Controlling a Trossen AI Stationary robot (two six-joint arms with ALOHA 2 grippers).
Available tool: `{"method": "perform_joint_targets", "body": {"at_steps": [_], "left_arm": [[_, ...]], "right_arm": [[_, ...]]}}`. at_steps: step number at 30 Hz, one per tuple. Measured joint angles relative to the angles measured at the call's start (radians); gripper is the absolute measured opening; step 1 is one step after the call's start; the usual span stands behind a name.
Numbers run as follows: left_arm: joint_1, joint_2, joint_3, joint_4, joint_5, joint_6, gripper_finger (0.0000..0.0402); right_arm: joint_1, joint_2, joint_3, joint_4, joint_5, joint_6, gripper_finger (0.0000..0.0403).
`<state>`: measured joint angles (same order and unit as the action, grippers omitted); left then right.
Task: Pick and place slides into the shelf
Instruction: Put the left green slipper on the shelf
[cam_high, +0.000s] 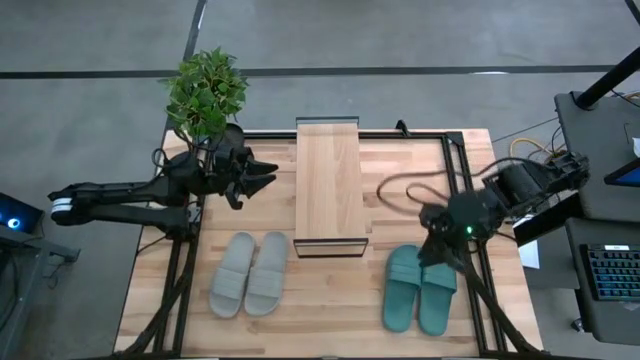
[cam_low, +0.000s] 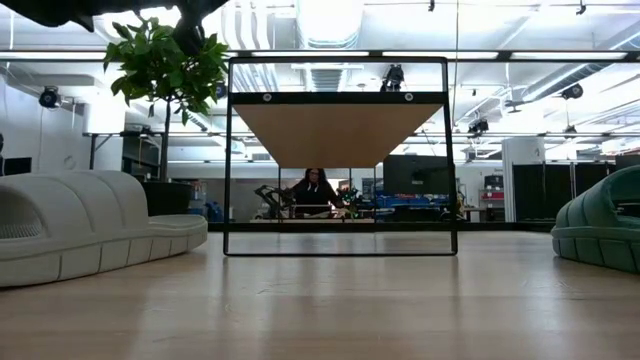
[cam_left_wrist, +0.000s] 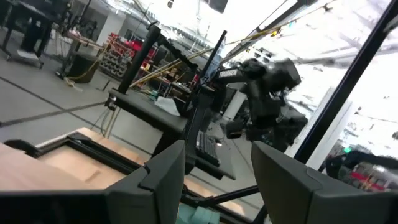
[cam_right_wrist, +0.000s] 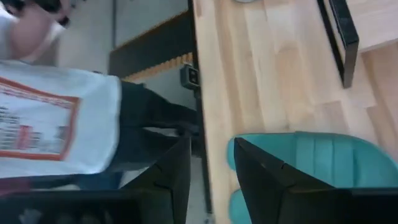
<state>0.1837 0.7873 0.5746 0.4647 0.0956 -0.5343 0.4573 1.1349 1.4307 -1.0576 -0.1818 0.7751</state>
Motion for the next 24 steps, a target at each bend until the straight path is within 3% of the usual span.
{"method": "perform_joint_targets", "body": {"at_steps": [6, 12, 24], "left_arm": [[0.000, 0.025, 0.001, -0.001, 0.000, -0.044, 0.0170], [-0.001, 0.060, 0.002, -0.001, -0.002, -0.120, 0.0170], [-0.001, 0.118, 0.003, -0.001, 0.008, -0.141, 0.0170]], "right_arm": [[0.209, 0.072, 0.039, -0.087, 0.234, -0.007, 0.0097], [0.345, 0.161, 0.039, -0.168, 0.452, 0.003, 0.0082], [0.371, 0.415, 0.037, -0.315, 0.501, 0.069, 0.0077]]}}
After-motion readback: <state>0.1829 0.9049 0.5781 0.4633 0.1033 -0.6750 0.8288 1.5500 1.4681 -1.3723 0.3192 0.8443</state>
